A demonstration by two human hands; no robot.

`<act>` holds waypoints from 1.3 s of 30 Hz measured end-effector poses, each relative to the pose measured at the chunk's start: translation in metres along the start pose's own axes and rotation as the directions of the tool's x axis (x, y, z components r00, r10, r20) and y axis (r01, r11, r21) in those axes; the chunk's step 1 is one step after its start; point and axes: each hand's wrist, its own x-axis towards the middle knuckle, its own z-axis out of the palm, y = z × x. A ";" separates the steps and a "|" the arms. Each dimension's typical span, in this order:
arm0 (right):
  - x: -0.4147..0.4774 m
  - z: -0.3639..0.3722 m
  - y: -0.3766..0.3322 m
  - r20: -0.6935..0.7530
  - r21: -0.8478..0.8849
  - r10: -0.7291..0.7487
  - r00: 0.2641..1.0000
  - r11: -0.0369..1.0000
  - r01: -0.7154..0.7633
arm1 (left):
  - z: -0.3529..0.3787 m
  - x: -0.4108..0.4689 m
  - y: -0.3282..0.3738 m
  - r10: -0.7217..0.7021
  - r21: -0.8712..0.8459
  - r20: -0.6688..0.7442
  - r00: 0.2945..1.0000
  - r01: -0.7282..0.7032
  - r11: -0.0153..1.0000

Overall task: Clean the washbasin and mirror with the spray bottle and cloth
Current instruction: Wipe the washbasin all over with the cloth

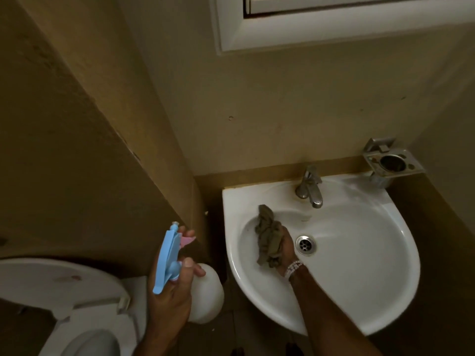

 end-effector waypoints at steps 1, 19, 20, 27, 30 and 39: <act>0.000 -0.002 0.000 -0.078 -0.093 0.034 0.996 0.995 -0.041 | 0.001 -0.001 -0.001 -0.010 0.007 0.005 1.000 0.010 1.000; -0.001 0.034 0.022 -0.352 -0.843 -0.464 0.813 0.535 -0.059 | 0.018 -0.005 0.001 -0.002 -0.001 0.035 0.999 0.002 1.000; -0.002 0.040 0.024 -0.347 -0.838 -0.464 0.815 0.543 -0.048 | 0.018 -0.006 0.000 -0.001 0.008 0.046 0.999 0.000 1.000; -0.015 0.048 0.032 -0.113 -0.652 -0.405 0.907 0.719 0.240 | 0.017 -0.005 -0.006 0.007 0.028 0.055 0.998 -0.009 1.000; -0.003 0.051 0.013 -0.074 -0.545 -0.400 0.913 0.783 0.299 | 0.013 -0.003 -0.007 0.016 0.008 0.025 1.000 -0.017 1.000; 0.001 0.077 0.005 -0.250 -0.761 -0.511 0.822 0.628 0.159 | -0.004 -0.003 -0.011 -0.012 -0.017 -0.029 0.999 0.012 1.000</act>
